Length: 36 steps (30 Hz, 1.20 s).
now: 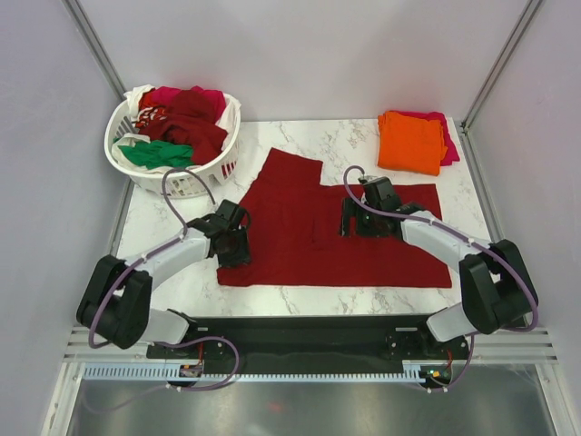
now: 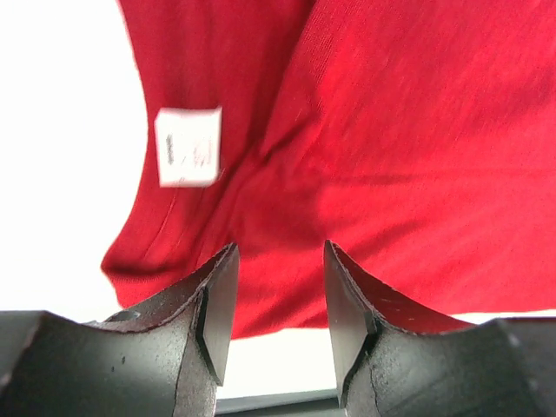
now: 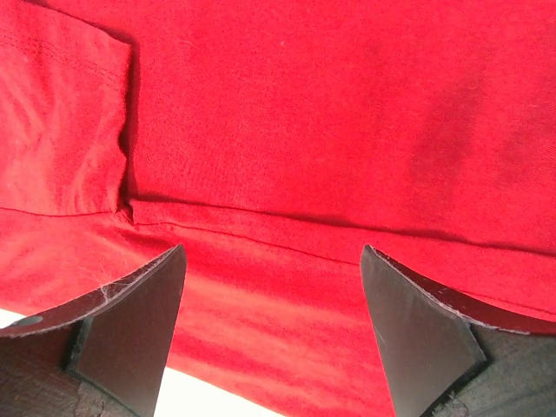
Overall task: Fold and stack the t-shirts
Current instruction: Fold the tshirt
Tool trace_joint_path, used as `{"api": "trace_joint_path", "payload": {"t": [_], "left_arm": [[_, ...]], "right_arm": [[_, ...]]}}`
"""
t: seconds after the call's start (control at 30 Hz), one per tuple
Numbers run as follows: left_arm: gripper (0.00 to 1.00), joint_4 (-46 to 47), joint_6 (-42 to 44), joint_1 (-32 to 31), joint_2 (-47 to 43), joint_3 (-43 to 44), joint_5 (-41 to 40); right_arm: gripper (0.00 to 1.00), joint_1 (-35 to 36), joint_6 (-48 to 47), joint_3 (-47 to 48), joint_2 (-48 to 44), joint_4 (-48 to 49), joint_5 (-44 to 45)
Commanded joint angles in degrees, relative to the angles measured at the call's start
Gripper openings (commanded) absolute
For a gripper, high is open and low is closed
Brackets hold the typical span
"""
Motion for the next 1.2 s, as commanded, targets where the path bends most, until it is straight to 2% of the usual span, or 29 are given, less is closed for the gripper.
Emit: {"api": "trace_joint_path", "payload": {"t": [0.0,0.13,0.23,0.3,0.4,0.43,0.5,0.53,0.57,0.63,0.73,0.77,0.83,0.93,1.03,1.17], "left_arm": [[0.52,-3.74,-3.8,-0.15,-5.99,-2.13,-0.38],[0.5,-7.35,-5.12,-0.33,-12.57,-3.19,2.43],[0.5,-9.47,-3.64,-0.85,-17.94,-0.39,2.44],[0.53,-9.21,-1.61,-0.94,-18.83,5.05,1.91],[0.59,-6.32,4.36,-0.94,-14.98,14.45,-2.04],[0.62,-5.61,7.51,-0.77,-9.74,17.52,-1.87],[0.63,-3.94,10.77,-0.77,-3.92,28.33,-0.82],[0.64,-3.41,13.75,-0.77,2.9,32.1,-0.12],[0.64,-3.32,15.0,-0.68,6.01,39.71,-0.2],[0.66,-3.14,18.59,-0.33,16.17,47.83,-0.03],[0.71,-3.32,23.24,0.72,26.58,66.7,-0.38],[0.72,-3.41,24.23,1.16,33.66,70.51,-0.64],[0.73,-4.72,25.63,2.21,40.02,80.85,-0.21],[0.77,-4.99,25.91,3.18,49.7,91.16,-1.6],[0.79,-4.73,23.63,5.38,55.69,96.72,0.4],[0.79,-1.75,23.0,7.31,60.18,98.06,2.6]], "right_arm": [[0.9,-0.32,-0.41,0.29,-3.69,-1.17,2.86],[0.9,-0.23,-1.81,1.52,-7.46,-3.47,6.73],[0.9,-0.32,-1.9,3.19,-9.83,-5.05,7.26],[0.91,-0.32,-1.99,4.16,-10.81,-6.01,6.82],[0.91,-0.32,-1.73,5.65,-12.83,-6.9,6.3],[0.91,-0.23,-1.64,5.83,-13.7,-6.9,5.95],[0.91,-0.23,-1.73,5.66,-14.5,-6.99,5.07],[0.91,-0.23,-2.08,5.57,-15.11,-7.16,4.37],[0.91,-0.32,-2.34,5.48,-15.38,-7.51,4.27],[0.91,-0.32,-2.6,5.13,-16.52,-8.83,4.19],[0.92,-0.32,-2.61,3.73,-19.23,-9.89,3.75],[0.92,-0.32,-2.61,3.29,-19.86,-10.06,2.18],[0.92,-0.32,-2.52,2.5,-21.78,-10.76,1.81],[0.92,-0.23,-2.61,1.88,-23.72,-12.17,1.64],[0.93,-0.23,-2.87,1.62,-24.96,-13.4,1.81],[0.94,-0.15,-2.87,0.56,-25.31,-13.75,1.11]]}}
